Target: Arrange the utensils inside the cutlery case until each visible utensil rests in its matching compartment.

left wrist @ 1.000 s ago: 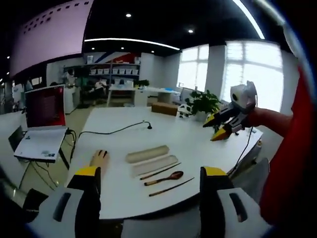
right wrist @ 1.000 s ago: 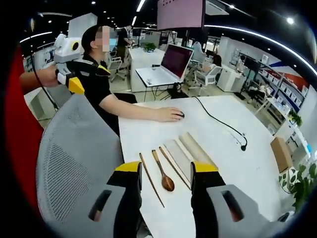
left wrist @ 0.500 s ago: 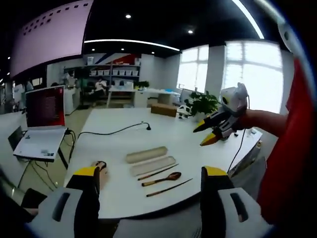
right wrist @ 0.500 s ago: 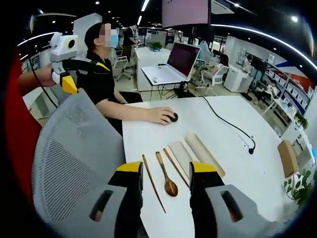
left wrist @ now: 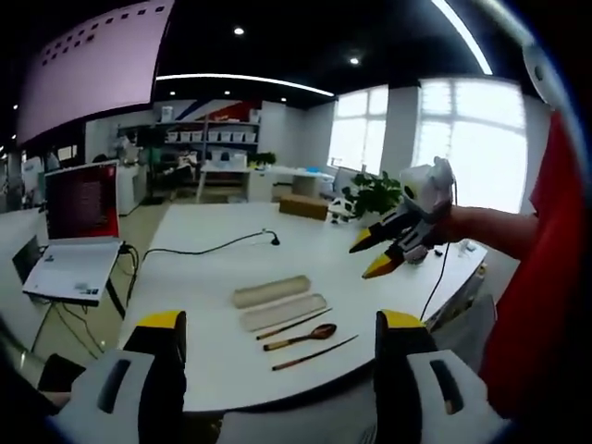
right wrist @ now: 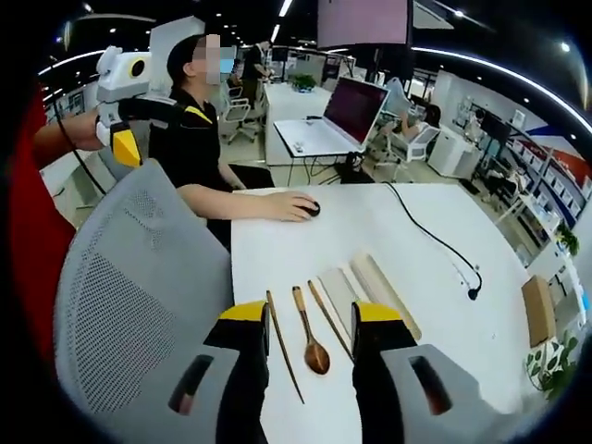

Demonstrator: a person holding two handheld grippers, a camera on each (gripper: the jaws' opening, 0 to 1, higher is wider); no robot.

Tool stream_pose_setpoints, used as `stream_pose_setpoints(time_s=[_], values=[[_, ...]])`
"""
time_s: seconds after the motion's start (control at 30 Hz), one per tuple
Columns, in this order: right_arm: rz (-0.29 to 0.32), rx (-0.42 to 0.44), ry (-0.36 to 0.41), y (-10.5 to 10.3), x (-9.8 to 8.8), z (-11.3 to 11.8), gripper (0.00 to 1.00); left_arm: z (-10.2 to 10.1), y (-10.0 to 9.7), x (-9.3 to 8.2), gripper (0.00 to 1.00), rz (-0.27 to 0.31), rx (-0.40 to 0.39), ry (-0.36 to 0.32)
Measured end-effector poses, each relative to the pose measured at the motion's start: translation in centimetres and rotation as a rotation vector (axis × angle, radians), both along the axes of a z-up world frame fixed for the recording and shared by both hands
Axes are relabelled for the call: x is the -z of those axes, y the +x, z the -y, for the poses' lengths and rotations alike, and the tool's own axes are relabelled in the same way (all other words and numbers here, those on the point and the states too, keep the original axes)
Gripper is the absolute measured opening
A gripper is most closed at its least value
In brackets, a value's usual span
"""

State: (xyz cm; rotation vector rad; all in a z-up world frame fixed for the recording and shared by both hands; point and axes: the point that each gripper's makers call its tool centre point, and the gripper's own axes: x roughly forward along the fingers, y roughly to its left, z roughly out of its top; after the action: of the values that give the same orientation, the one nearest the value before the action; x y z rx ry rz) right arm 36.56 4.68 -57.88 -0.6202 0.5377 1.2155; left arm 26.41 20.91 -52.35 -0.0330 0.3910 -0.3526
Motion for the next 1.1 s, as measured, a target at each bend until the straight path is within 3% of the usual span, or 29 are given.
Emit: stream_pose_setpoints(time_s=[0.33,0.57,0.7,0.87,1.1], values=[[-0.045,0.053,-0.075,-0.5,1.7,1.0,0.31,-0.2,-1.3,1.4,0.86,-0.014,0.033,-0.032],[-0.105,0.149,-0.029,0.0,1.8,0.1,0.34,-0.5,-1.7,1.3,0.85,-0.012,0.097,-0.045],[-0.091,0.171,-0.043,0.2,2.0,-0.4,0.35,-0.4,-1.9,0.9,0.86,0.010,0.157,-0.047],[-0.069,0.181,-0.087,0.4,2.5,-0.6,0.34,-0.5,-1.7,1.9,0.86,0.007,0.234,-0.037],[-0.082,0.148,-0.144,0.4,3.4,-0.9,0.33,-0.5,-0.9,2.2,0.92,-0.002,0.261,-0.149]])
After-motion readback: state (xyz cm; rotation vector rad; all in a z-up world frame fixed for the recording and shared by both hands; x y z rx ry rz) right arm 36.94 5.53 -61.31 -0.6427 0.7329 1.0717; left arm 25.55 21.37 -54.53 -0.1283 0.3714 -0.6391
